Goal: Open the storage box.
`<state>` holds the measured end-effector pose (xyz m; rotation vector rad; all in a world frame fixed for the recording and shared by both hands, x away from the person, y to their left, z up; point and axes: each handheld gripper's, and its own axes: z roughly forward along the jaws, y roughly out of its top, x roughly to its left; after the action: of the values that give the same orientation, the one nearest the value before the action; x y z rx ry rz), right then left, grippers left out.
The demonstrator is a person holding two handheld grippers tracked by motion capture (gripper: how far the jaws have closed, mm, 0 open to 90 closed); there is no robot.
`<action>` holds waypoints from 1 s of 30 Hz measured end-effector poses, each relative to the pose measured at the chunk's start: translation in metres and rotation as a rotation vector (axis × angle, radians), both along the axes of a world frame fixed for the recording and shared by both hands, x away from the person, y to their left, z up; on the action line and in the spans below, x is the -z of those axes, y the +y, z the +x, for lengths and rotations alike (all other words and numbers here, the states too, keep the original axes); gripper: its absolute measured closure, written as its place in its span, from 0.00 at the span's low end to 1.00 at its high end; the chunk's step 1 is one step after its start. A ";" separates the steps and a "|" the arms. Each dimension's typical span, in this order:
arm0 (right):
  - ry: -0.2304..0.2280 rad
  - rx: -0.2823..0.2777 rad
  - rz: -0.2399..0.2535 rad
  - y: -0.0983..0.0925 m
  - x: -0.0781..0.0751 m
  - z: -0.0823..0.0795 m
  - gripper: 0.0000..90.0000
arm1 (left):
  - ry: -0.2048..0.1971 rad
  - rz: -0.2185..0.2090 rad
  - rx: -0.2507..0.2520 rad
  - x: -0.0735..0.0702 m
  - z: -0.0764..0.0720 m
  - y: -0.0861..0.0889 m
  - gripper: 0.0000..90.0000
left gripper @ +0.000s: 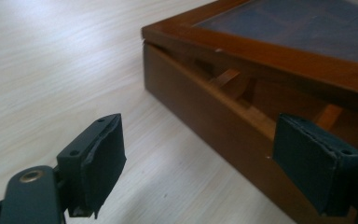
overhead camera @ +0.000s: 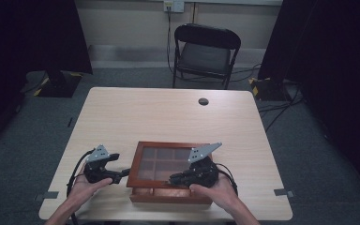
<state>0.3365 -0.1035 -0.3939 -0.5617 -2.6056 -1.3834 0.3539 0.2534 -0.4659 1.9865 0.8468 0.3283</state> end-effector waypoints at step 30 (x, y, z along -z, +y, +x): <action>-0.032 0.142 0.068 -0.034 -0.016 0.003 0.54 | -0.103 -0.056 0.085 -0.014 -0.012 -0.022 0.21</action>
<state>0.3397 -0.1370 -0.3777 -0.7329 -2.5761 -1.5276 0.3422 0.2314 -0.4519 1.9301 0.6975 0.3510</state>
